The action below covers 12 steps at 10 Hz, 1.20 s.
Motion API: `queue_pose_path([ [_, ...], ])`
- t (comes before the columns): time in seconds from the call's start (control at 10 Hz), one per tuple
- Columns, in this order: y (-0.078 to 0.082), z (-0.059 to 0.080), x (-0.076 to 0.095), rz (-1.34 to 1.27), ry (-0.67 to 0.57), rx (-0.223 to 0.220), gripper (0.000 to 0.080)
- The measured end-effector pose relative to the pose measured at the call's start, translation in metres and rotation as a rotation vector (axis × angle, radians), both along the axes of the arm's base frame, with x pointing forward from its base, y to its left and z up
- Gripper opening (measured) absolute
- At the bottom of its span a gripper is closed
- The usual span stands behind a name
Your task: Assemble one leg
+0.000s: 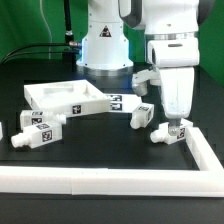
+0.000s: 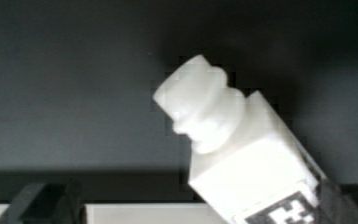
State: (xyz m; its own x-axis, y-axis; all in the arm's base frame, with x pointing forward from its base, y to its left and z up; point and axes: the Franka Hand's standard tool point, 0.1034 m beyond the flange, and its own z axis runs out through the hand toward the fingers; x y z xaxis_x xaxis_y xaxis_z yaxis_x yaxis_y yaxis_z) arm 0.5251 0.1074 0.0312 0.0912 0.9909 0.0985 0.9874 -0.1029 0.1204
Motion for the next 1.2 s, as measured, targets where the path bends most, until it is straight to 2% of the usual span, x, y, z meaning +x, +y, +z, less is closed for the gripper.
queue_pose_path([
  [0.2,0.001,0.0,0.001,0.001,-0.006,0.001,0.0649],
  [0.6,0.028,0.003,-0.013,-0.083,0.019,-0.007,0.0649],
  [0.8,0.033,0.001,-0.018,-0.091,0.026,-0.005,0.0649],
  [1.0,0.029,-0.004,-0.024,-0.096,0.025,-0.002,0.0649],
  [1.2,0.02,-0.015,-0.028,-0.106,0.033,0.002,0.0649],
])
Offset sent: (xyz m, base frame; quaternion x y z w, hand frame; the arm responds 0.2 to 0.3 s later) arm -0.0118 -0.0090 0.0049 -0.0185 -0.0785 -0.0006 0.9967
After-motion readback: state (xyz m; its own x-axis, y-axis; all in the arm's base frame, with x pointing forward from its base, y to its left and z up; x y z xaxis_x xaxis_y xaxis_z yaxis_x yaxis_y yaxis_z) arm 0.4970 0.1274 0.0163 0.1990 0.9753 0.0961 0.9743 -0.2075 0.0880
